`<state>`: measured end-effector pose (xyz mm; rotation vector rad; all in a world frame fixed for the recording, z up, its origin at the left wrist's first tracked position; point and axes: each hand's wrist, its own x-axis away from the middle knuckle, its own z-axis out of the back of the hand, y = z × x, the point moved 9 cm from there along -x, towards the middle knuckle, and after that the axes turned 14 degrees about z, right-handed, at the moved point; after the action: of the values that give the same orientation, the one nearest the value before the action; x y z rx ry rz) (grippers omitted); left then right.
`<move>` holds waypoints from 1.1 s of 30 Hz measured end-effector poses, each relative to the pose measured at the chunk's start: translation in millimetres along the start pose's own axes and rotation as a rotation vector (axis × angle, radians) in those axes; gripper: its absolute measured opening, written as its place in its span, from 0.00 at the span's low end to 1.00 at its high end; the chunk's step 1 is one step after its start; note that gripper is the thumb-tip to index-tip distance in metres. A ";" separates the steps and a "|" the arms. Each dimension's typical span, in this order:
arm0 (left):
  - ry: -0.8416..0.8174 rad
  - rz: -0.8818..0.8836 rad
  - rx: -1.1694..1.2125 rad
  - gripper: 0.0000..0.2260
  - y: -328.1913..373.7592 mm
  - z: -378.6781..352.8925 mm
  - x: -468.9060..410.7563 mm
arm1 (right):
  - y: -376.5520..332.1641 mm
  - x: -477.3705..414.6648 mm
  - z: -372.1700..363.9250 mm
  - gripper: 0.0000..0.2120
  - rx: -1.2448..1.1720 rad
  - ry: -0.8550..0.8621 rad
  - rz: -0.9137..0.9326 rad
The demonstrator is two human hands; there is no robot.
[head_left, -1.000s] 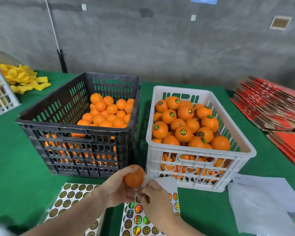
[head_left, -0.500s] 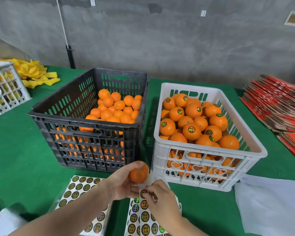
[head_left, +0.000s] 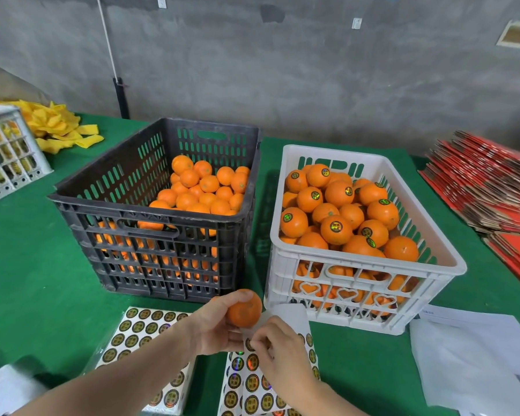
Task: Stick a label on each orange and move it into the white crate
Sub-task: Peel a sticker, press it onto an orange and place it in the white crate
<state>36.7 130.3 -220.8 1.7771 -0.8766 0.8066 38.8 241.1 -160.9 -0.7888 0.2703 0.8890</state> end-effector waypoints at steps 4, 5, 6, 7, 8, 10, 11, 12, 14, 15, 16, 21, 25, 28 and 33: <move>0.059 -0.054 -0.156 0.32 1.2 8.4 3.4 | 21.7 4.0 14.0 0.16 -0.242 0.107 -0.293; 0.096 -0.073 -0.220 0.33 0.9 12.3 4.8 | 25.2 4.3 18.7 0.14 -0.301 0.136 -0.347; 0.131 -0.095 -0.294 0.36 1.0 15.2 6.9 | 28.6 4.2 22.1 0.12 -0.357 0.155 -0.402; 0.163 -0.118 -0.374 0.38 1.8 17.3 9.3 | 32.0 4.1 24.9 0.10 -0.406 0.168 -0.460; 0.189 -0.143 -0.449 0.39 3.0 17.7 12.6 | 34.9 4.0 27.2 0.08 -0.454 0.178 -0.516; 0.216 -0.213 -0.531 0.36 7.4 14.6 22.2 | 37.9 2.3 30.9 0.07 -0.561 0.197 -0.594; 0.215 -0.256 -0.533 0.35 10.3 12.3 27.4 | 36.8 -0.1 32.5 0.07 -0.613 0.201 -0.613; 0.187 -0.290 -0.502 0.34 12.7 9.2 32.8 | 34.6 -2.9 34.3 0.07 -0.659 0.200 -0.621; 0.052 -0.313 -0.358 0.35 16.0 0.1 41.8 | 27.6 -11.0 37.4 0.07 -0.741 0.186 -0.616; -0.022 -0.313 -0.289 0.36 18.5 -5.3 46.7 | 22.9 -16.8 39.5 0.06 -0.775 0.172 -0.602; -0.081 -0.314 -0.241 0.36 21.4 -10.6 52.0 | 17.7 -23.3 42.0 0.05 -0.800 0.153 -0.578; -0.265 -0.337 -0.099 0.38 41.3 -37.8 74.4 | -13.5 -56.6 66.3 0.05 -0.814 0.072 -0.390; -0.184 -0.360 -0.072 0.30 47.8 -41.7 80.1 | -20.4 -65.9 78.0 0.10 -0.676 0.033 -0.284; -0.186 -0.371 -0.037 0.29 49.0 -46.0 83.2 | -20.9 -68.8 81.7 0.10 -0.570 0.032 -0.243; -0.193 -0.386 -0.021 0.30 51.0 -52.6 85.9 | -29.6 -72.1 92.6 0.11 -0.328 0.096 -0.103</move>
<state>31.6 147.6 -109.4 1.9470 -0.6294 0.3800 7.9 253.4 -44.6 -1.1417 0.1678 0.8092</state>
